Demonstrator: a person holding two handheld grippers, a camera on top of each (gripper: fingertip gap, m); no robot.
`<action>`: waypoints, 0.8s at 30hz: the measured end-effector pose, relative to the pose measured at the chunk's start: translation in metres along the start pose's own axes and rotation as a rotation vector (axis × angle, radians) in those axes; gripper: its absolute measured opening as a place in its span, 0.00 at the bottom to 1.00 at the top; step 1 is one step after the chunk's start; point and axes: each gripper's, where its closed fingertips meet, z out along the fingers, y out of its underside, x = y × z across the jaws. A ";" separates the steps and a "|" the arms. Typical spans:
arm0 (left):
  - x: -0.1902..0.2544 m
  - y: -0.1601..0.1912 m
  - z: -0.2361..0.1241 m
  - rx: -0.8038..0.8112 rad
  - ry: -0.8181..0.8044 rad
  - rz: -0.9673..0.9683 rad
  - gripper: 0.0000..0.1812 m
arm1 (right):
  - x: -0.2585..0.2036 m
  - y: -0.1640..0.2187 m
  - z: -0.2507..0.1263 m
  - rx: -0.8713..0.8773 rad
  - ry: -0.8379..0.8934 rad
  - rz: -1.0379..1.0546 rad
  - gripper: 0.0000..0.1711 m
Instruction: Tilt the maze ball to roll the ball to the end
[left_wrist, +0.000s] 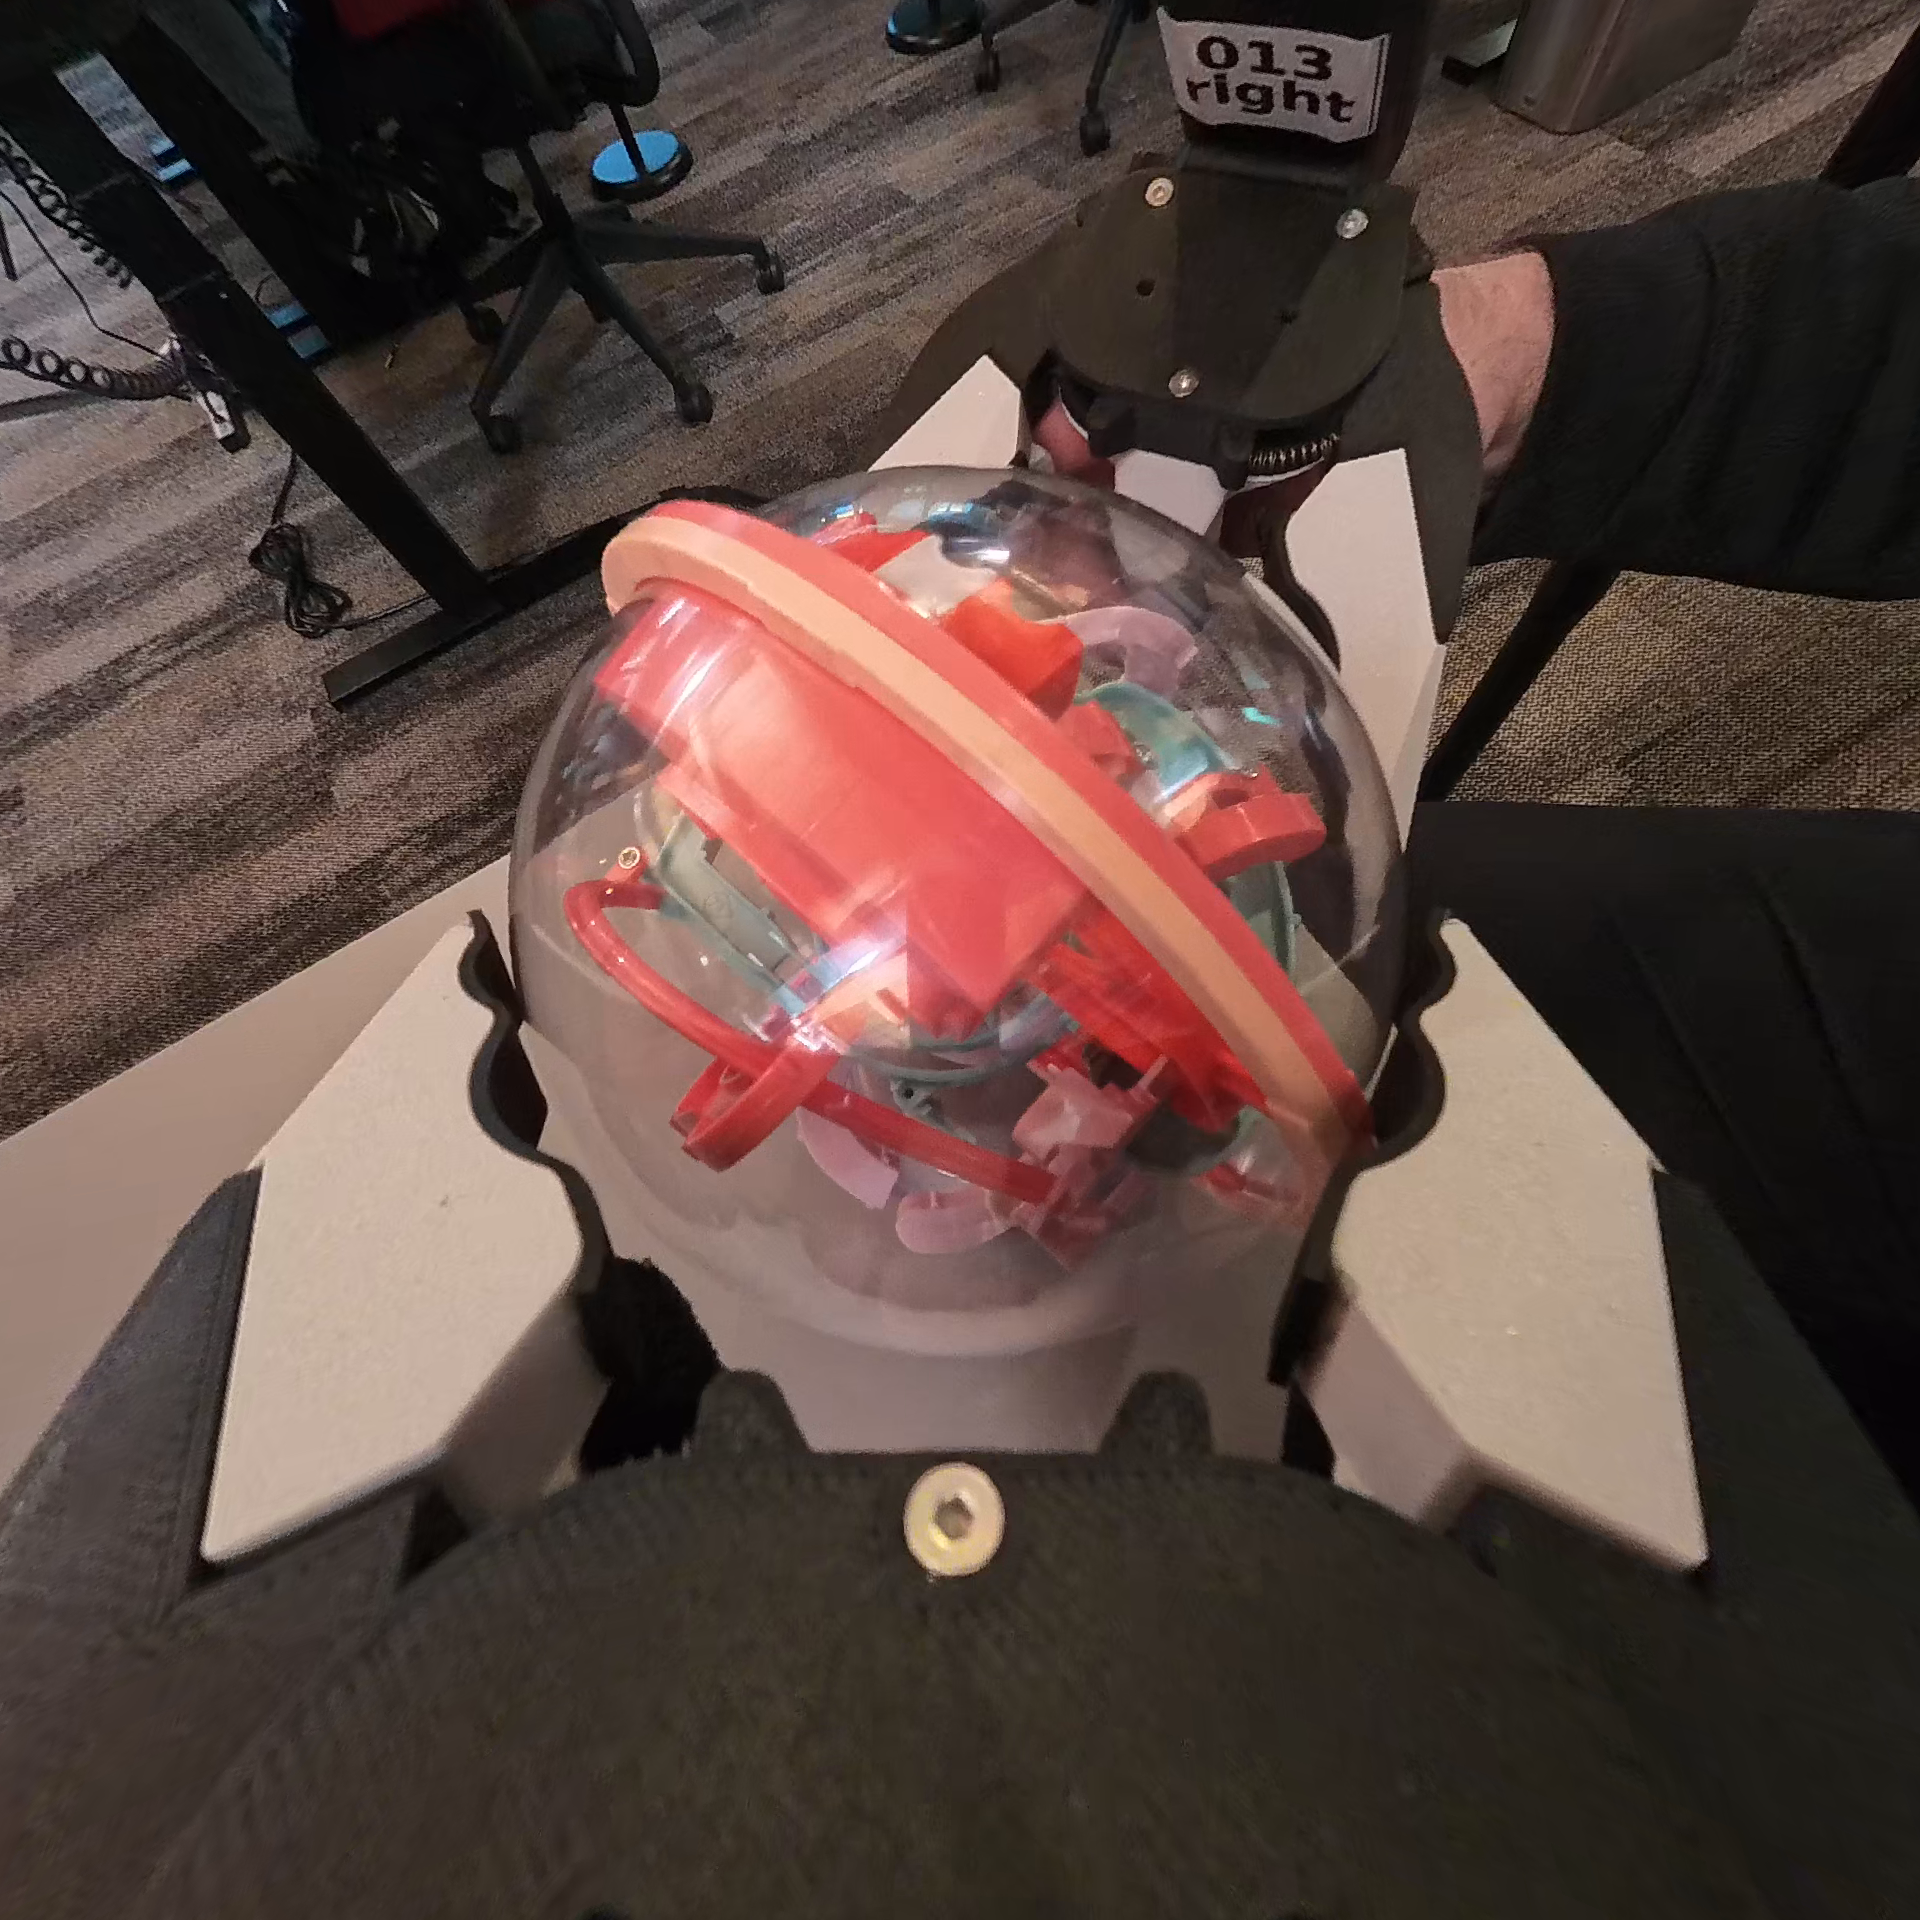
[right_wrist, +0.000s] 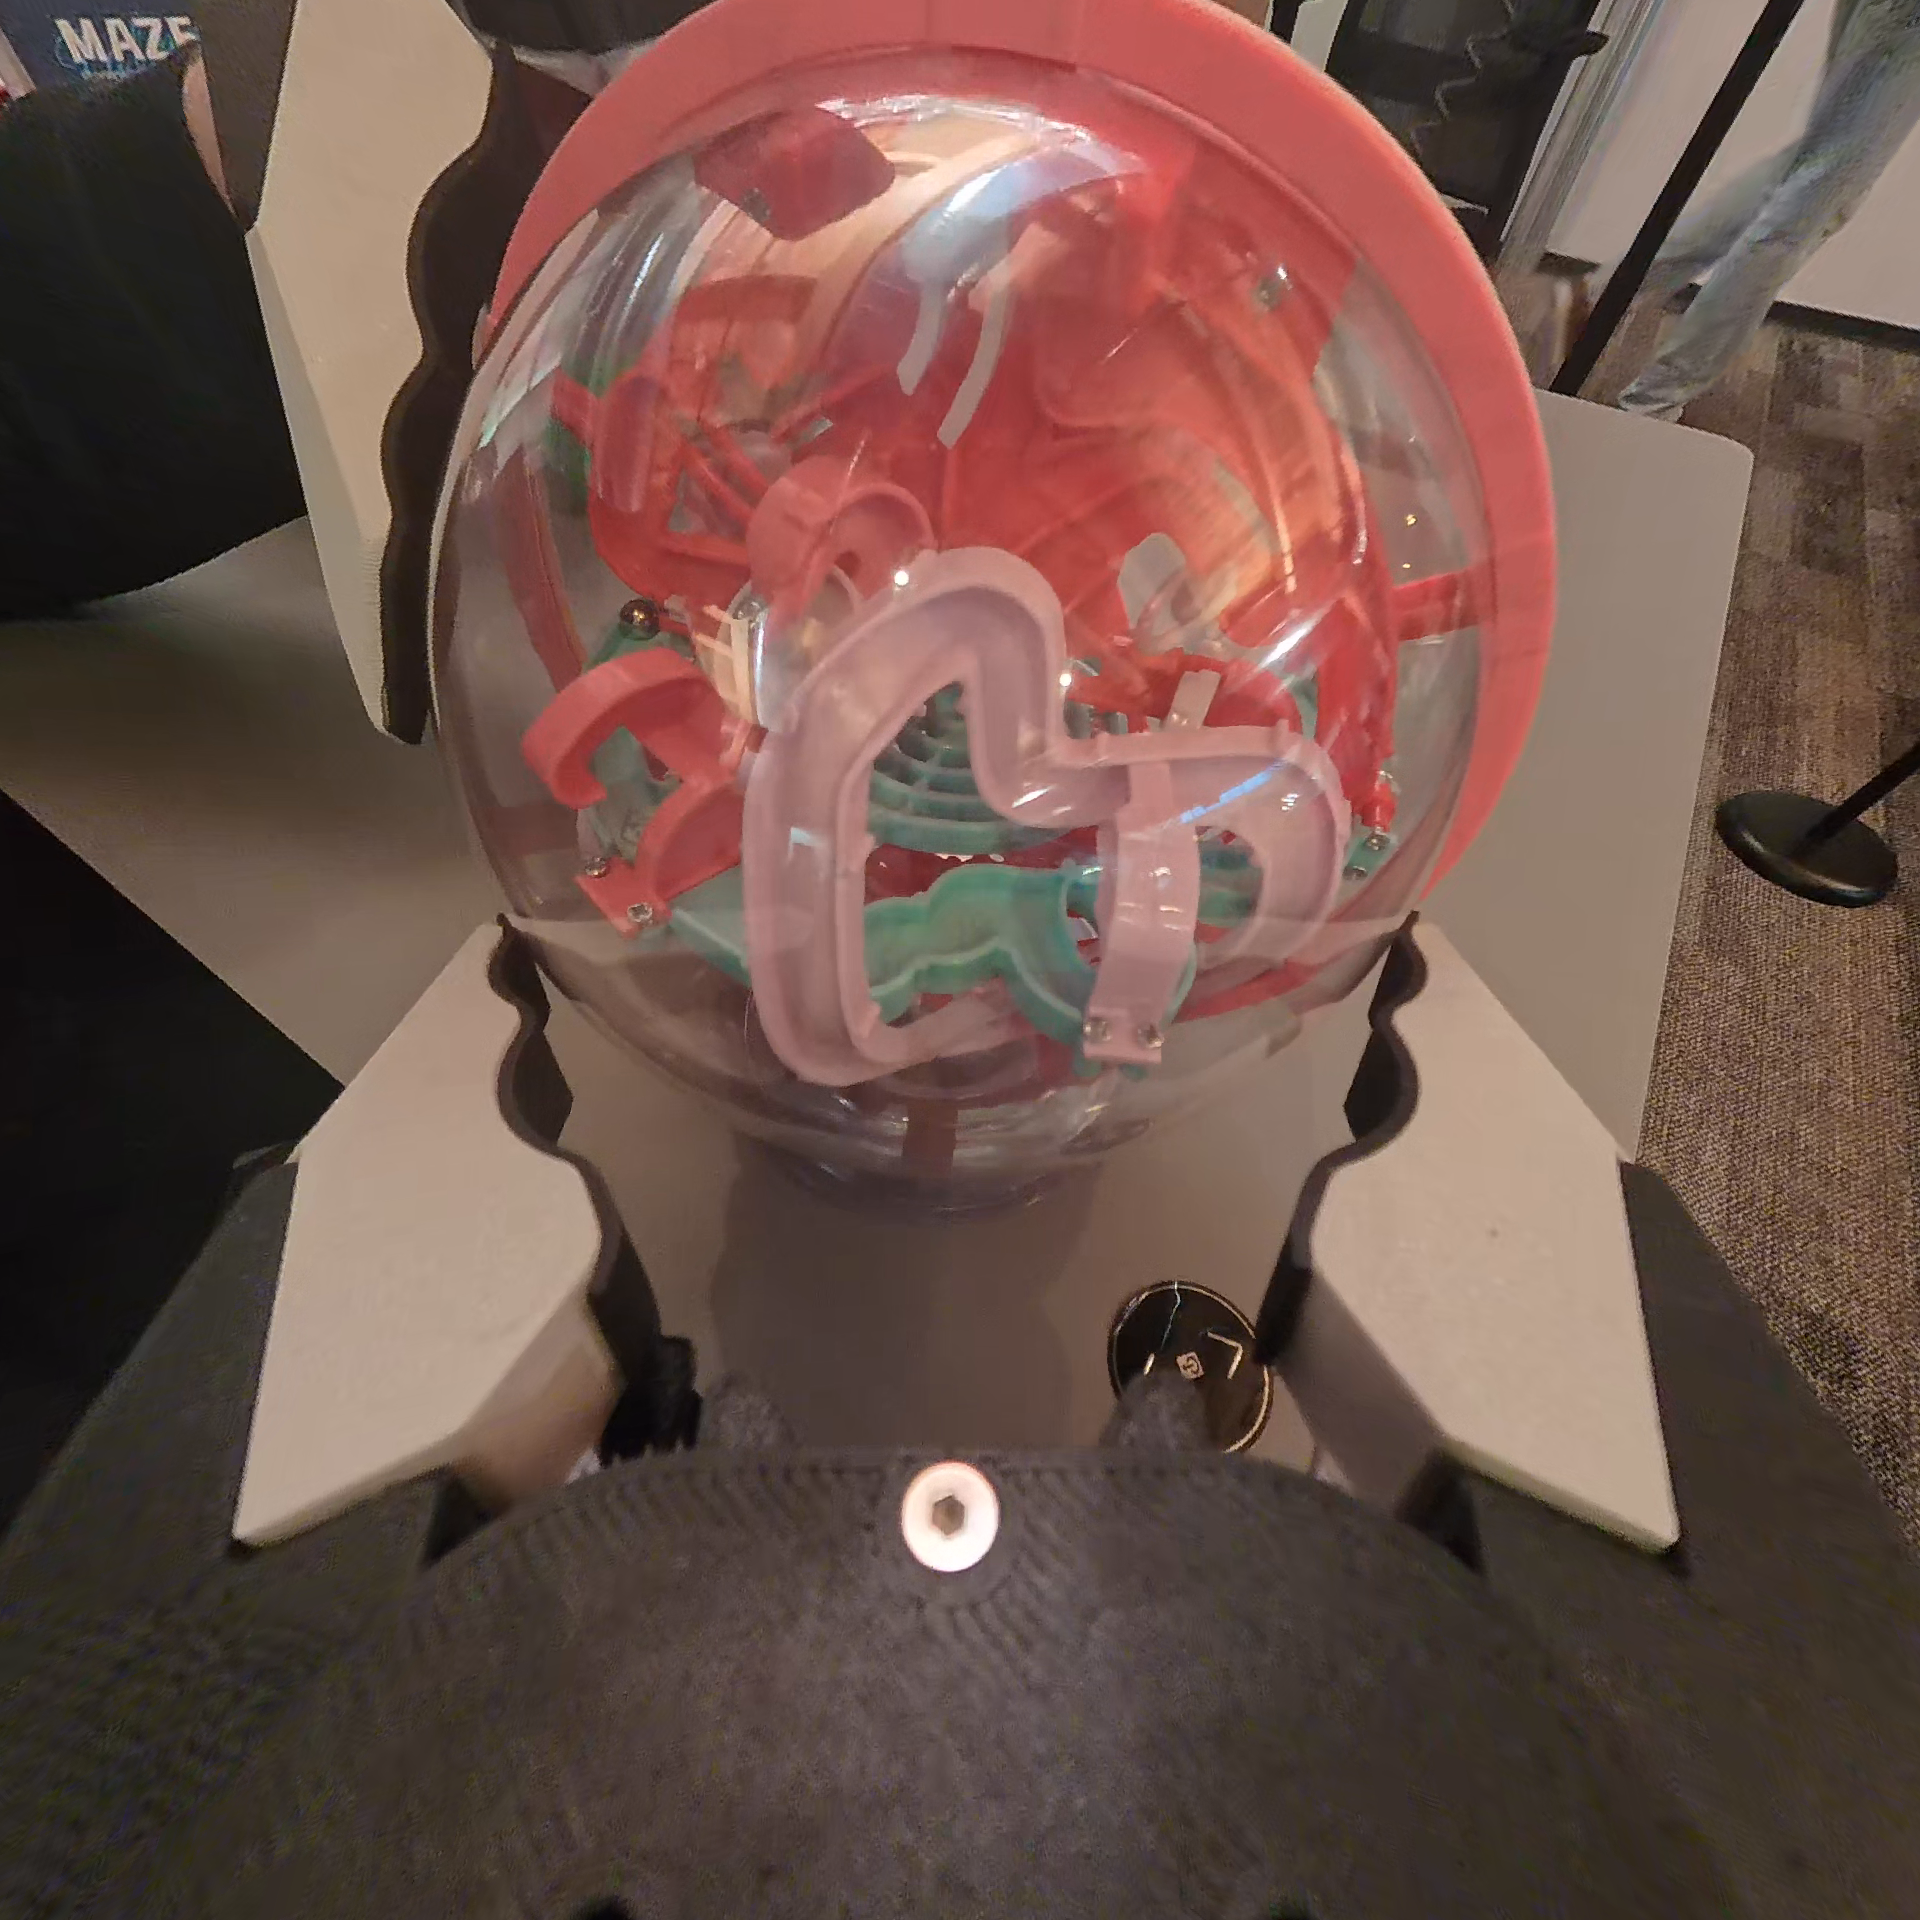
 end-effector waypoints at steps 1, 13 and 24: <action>0.000 0.000 0.000 -0.001 0.000 0.000 0.87 | 0.000 0.000 0.000 0.002 0.000 0.000 0.89; 0.002 0.000 0.002 -0.056 -0.020 0.015 0.87 | 0.001 -0.010 -0.004 -0.025 0.094 -0.113 0.91; 0.000 0.000 0.001 -0.037 -0.009 -0.005 0.87 | 0.003 -0.011 -0.004 -0.044 0.088 -0.119 0.91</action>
